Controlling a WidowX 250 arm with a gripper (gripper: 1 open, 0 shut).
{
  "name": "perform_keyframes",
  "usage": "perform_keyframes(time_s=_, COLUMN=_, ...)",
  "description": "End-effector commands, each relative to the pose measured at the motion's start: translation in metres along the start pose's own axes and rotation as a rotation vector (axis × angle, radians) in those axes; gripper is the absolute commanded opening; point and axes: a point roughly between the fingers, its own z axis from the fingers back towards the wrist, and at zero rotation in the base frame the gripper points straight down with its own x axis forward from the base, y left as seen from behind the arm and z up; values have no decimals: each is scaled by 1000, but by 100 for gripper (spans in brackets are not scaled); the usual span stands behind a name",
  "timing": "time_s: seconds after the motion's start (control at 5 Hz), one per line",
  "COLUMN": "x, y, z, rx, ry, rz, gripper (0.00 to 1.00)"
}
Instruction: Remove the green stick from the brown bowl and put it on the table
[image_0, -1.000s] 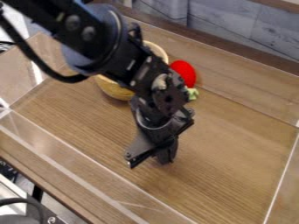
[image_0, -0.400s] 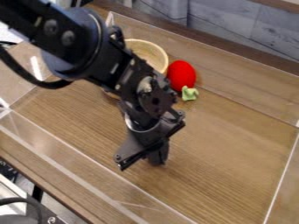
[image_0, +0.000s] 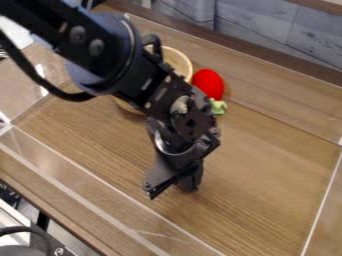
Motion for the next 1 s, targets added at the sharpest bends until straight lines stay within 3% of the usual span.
perform_keyframes(time_s=0.0, x=-3, y=-14, z=4, rx=-27, ry=-19, rz=64, gripper=0)
perform_keyframes(time_s=0.6, x=-7, y=-15, z=6, rx=-38, ry=-15, rz=27, gripper=0)
perform_keyframes(time_s=0.8, x=-7, y=-12, z=8, rx=-40, ry=-2, rz=-2, gripper=100)
